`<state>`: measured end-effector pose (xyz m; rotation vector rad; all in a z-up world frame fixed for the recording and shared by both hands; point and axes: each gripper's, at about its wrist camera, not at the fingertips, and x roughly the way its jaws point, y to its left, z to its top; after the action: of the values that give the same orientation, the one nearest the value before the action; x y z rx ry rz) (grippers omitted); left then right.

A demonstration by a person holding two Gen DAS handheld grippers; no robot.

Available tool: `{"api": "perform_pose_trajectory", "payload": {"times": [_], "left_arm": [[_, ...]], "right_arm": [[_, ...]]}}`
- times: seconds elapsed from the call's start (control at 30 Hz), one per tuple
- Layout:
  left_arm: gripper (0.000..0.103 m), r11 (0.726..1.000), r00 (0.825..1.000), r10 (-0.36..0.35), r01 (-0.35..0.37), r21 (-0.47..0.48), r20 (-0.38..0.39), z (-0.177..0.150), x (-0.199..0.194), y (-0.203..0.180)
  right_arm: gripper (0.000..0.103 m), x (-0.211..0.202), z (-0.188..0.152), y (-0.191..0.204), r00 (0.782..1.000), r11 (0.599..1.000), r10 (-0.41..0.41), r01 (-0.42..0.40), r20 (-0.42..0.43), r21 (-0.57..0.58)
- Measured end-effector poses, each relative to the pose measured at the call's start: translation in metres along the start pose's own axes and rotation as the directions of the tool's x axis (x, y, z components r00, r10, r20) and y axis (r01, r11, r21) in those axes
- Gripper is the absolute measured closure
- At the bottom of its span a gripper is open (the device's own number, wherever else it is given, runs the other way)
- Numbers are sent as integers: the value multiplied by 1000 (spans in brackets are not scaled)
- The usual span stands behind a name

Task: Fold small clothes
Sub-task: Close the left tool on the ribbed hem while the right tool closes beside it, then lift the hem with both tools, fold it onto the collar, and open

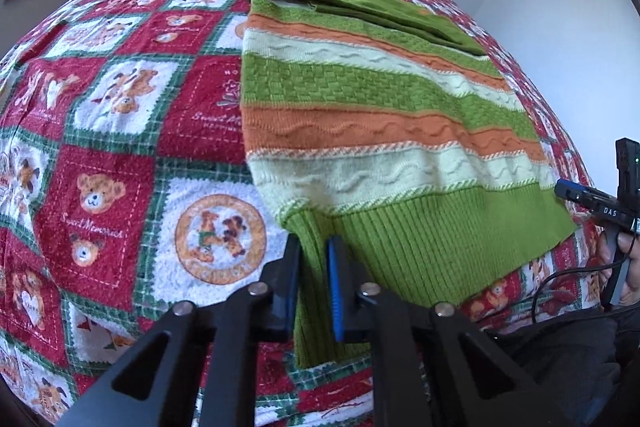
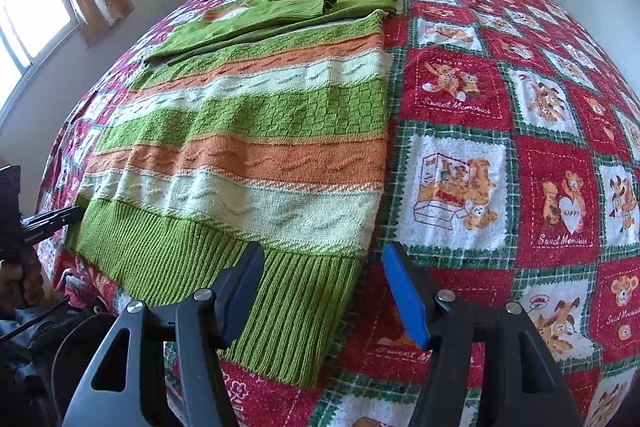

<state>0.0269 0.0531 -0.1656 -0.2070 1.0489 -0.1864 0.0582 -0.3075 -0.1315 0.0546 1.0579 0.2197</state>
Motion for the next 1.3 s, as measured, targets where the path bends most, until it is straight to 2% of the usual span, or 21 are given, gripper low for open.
{"api": "perform_pose_trajectory", "payload": {"times": [0.07,0.23,0.3,0.37,0.43,0.47,0.53,0.67,0.73,0.77,0.87,0.93,1.3], "left_arm": [[93,1000,1000,-9,9,5,0,0,-1,0],[94,998,998,-61,61,-3,27,5,-11,4],[94,996,996,-85,85,-9,42,7,-15,4],[94,995,993,-100,101,-12,57,10,-20,4],[94,993,992,-112,113,-16,65,10,-21,5],[94,992,991,-120,121,-20,65,10,-20,6],[95,989,988,-140,142,-31,63,10,-18,7],[96,977,972,-205,211,-44,112,15,-32,11],[96,967,958,-238,248,-50,158,20,-46,15],[96,964,952,-250,262,-52,176,22,-51,16],[96,952,934,-282,301,-55,221,28,-63,19],[96,953,930,-282,301,-47,234,32,-66,20],[97,946,909,-304,324,-22,286,73,-68,18]], "right_arm": [[40,-6,-4,-3,1000,1000,25,-25,-5,14],[41,-11,-18,-3,998,998,60,-59,-29,33],[58,-9,-24,-1,997,997,69,-67,-45,34],[64,-7,-31,3,994,996,88,-86,-63,29],[71,-7,-34,5,996,997,71,-70,-47,15],[87,-8,-34,3,995,995,95,-94,-37,31],[96,-12,-34,-1,993,992,118,-118,-10,47],[98,-38,-30,-5,977,980,189,-194,97,48],[99,-53,-27,-9,961,970,226,-238,161,55],[99,-63,-25,-12,946,962,250,-268,207,60],[99,-80,-17,-14,920,955,259,-289,294,63],[99,-84,-12,-14,904,951,260,-301,340,72],[100,-97,36,-3,860,959,229,-280,455,48]]}}
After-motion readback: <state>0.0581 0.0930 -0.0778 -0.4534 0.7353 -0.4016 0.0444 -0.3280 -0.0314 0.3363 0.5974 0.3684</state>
